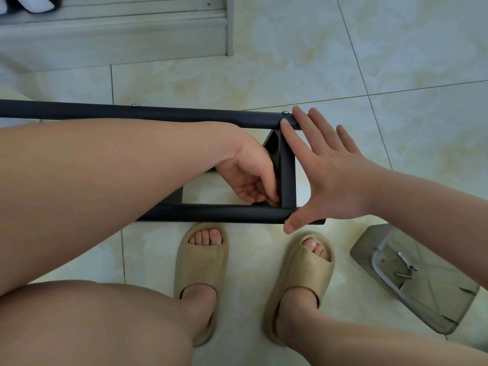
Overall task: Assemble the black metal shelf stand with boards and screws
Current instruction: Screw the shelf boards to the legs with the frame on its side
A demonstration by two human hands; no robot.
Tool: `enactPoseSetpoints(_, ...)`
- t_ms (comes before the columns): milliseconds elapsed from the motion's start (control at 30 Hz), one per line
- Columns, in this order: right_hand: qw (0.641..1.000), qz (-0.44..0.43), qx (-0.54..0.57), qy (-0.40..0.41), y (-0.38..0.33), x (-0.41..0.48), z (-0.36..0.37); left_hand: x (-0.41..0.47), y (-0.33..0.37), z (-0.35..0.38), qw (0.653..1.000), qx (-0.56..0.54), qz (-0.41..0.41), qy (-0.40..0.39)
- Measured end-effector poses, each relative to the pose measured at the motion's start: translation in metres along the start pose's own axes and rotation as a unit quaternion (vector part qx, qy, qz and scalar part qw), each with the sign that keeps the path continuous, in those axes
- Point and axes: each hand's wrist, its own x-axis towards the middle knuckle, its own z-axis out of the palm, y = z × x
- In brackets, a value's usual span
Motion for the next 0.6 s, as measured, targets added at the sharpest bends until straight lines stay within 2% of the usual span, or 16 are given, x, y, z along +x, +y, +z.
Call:
enactPoseSetpoints(167, 1.0, 0.0, 0.001, 0.001, 0.0001, -0.0001, 0.0009, -0.0023, 0.0, 0.0001, 0.999, 0.035, 0.001, 0.015)
enactPoseSetpoints(600, 1.0, 0.004, -0.002, -0.005, -0.0012, 0.0003, -0.0005, 0.0006, 0.0006, 0.0024, 1.0, 0.027, 0.007, 0.001)
